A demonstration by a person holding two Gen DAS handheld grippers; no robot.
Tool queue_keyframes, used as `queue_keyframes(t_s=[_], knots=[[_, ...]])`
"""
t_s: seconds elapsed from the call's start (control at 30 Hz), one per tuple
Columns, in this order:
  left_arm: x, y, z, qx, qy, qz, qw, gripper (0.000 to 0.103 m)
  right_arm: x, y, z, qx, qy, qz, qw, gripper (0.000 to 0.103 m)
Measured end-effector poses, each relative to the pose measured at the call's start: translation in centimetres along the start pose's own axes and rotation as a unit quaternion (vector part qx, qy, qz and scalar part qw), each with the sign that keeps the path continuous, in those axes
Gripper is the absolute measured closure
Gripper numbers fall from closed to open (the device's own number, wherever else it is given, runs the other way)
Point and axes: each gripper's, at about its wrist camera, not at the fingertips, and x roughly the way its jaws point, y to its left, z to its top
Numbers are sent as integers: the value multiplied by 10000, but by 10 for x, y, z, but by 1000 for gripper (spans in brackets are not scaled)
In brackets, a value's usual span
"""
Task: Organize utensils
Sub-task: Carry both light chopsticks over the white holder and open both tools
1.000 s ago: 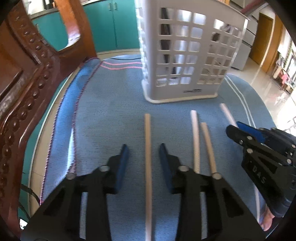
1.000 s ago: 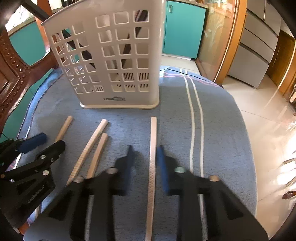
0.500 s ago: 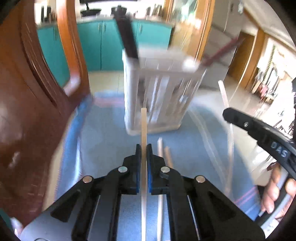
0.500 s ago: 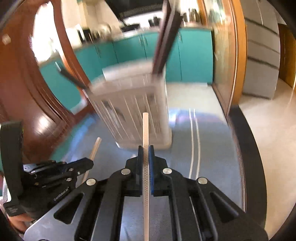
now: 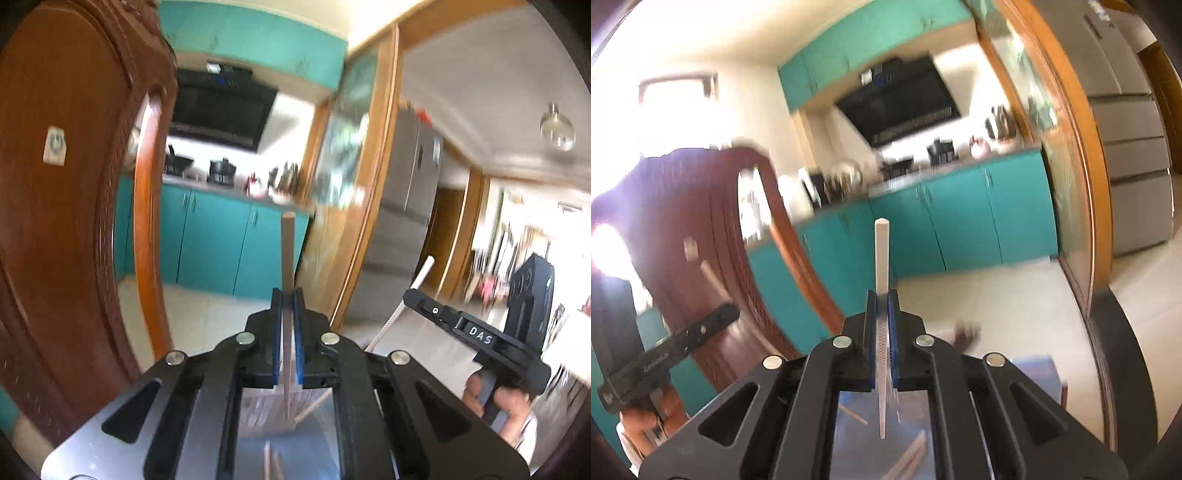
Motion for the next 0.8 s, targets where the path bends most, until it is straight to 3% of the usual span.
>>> queue_keyframes(t_s=[0.13,0.33,0.53,0.73,0.8], knots=[[17,12,7,-119,-274,314,9991,96,14,3,18,-181,-574,-485,9970,96],[44,18,1,-78,-396,615,9973,96,70,-7,-15,-508,-11,-900,9946,96],[92,32,-23,-45,228,828,9963,96,94,-1,-46,-850,432,-885,9915,96],[110,37,-39,-7,597,872,9944,96,96,0,-55,-869,595,-905,9903,96],[109,34,-42,35,606,896,9941,96,91,0,-55,-878,547,-970,9899,88]])
